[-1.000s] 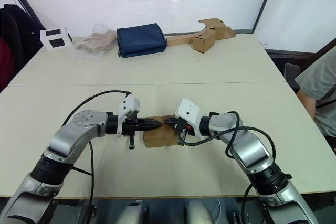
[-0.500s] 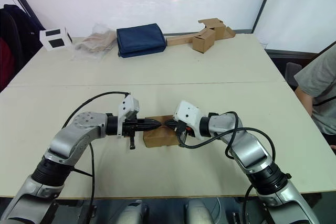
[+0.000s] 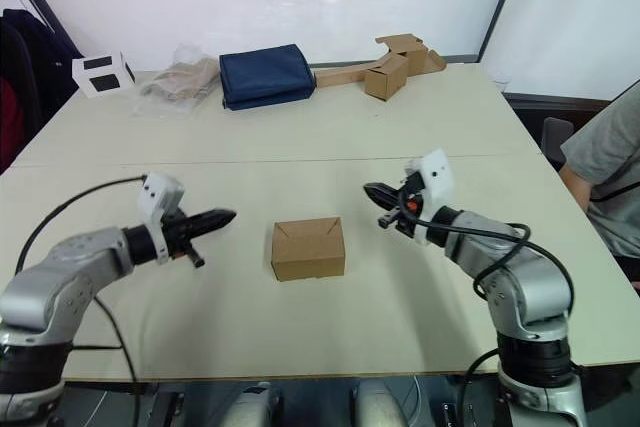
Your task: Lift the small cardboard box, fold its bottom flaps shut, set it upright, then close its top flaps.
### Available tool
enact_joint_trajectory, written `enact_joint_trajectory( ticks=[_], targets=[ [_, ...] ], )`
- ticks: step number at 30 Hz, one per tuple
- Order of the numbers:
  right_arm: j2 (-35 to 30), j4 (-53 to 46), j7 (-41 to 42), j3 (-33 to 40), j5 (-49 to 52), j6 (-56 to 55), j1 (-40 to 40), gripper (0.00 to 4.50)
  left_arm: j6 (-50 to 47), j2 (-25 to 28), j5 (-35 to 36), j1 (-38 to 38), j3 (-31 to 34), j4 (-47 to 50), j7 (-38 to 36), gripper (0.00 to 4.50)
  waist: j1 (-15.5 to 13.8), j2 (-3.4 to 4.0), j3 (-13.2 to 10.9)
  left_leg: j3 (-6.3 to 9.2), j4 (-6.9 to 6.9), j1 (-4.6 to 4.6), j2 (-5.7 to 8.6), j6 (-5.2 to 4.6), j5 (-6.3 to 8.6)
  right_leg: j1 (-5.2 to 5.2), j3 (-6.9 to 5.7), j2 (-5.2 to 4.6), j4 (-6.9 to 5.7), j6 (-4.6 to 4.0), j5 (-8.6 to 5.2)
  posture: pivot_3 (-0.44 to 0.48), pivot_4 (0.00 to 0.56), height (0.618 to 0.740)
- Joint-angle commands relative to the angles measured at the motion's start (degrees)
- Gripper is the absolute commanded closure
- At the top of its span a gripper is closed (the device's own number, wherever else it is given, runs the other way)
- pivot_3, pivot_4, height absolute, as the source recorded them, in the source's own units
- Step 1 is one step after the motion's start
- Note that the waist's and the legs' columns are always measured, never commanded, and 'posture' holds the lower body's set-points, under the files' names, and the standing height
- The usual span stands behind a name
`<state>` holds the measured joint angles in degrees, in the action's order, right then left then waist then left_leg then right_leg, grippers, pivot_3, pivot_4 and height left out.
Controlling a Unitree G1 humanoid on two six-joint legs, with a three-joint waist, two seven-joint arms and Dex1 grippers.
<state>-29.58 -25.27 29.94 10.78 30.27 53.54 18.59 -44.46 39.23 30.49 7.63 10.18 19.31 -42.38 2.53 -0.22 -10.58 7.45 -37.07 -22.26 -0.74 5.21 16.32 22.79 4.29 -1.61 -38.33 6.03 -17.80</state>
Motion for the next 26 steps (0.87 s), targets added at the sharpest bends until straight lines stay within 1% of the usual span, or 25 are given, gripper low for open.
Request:
enact_joint_trajectory(
  ticks=[1,4,6,9,12,14,18,26],
  targets=[
    [-3.0,-0.7,-0.6,3.3,-1.8,-2.1,-4.8,4.50,1.9,2.6,-3.0,-4.7,0.1,3.7,0.8,4.47,-0.5,0.00,0.0,0.00,0.00,-0.01,0.00,0.00,0.00,-0.01,-0.01,-0.01,0.01,0.00,0.00,0.000,0.150,0.740],
    [-6.7,0.0,3.5,3.4,-1.0,-2.4,-11.0,4.50,3.2,0.8,-2.7,-7.2,0.3,4.4,2.0,4.47,-0.9,0.00,0.0,0.00,-0.06,0.00,0.01,0.00,0.00,-0.07,-0.02,-0.02,0.01,0.00,0.00,0.000,0.150,0.740],
    [-8.5,0.2,5.5,3.1,-1.4,-4.1,-14.5,4.50,4.8,-0.2,-1.9,-9.6,0.8,4.8,0.8,4.47,-1.2,0.00,0.0,-0.05,-0.06,0.02,0.01,0.00,0.00,-0.09,0.00,-0.03,0.03,0.01,0.00,0.000,0.150,0.740],
    [-9.5,1.2,7.0,4.0,-1.6,-6.9,-17.3,4.50,5.9,-1.5,0.8,-13.9,3.2,4.7,-1.4,4.47,-1.0,0.03,0.0,-0.15,0.00,0.09,-0.04,-0.01,0.01,-0.09,0.07,0.00,0.07,0.00,0.01,0.000,0.150,0.740],
    [-10.1,2.4,8.8,4.6,-0.9,-8.8,-18.1,4.50,6.3,-1.3,1.7,-16.1,3.7,4.8,-2.3,4.47,-0.9,0.03,0.0,-0.15,0.00,0.13,-0.07,-0.01,0.01,-0.11,0.07,0.03,0.04,-0.01,0.01,0.000,0.150,0.740],
    [-10.0,2.7,11.9,5.6,1.4,-10.6,-18.5,4.50,6.0,-1.4,2.7,-17.1,4.0,4.8,-2.9,4.47,-1.0,0.03,0.0,-0.15,-0.01,0.18,-0.06,-0.02,0.01,-0.17,0.07,0.03,0.05,-0.01,0.01,0.000,0.150,0.740],
    [-10.1,3.1,13.8,5.6,2.4,-11.9,-19.1,4.50,5.7,-1.3,4.1,-18.0,4.6,3.9,-3.6,4.47,-1.4,0.03,0.0,-0.15,-0.01,0.22,-0.06,-0.02,0.02,-0.25,0.06,0.02,0.12,0.00,0.01,0.000,0.150,0.740],
    [-9.3,1.7,11.6,3.6,1.2,-12.9,-19.6,4.50,4.2,-1.3,6.8,-17.4,4.8,2.8,-3.8,4.47,-1.5,0.03,0.0,-0.15,-0.01,0.23,-0.06,-0.02,0.02,-0.25,0.06,0.02,0.12,0.00,0.01,0.000,0.150,0.740]
  ],
)
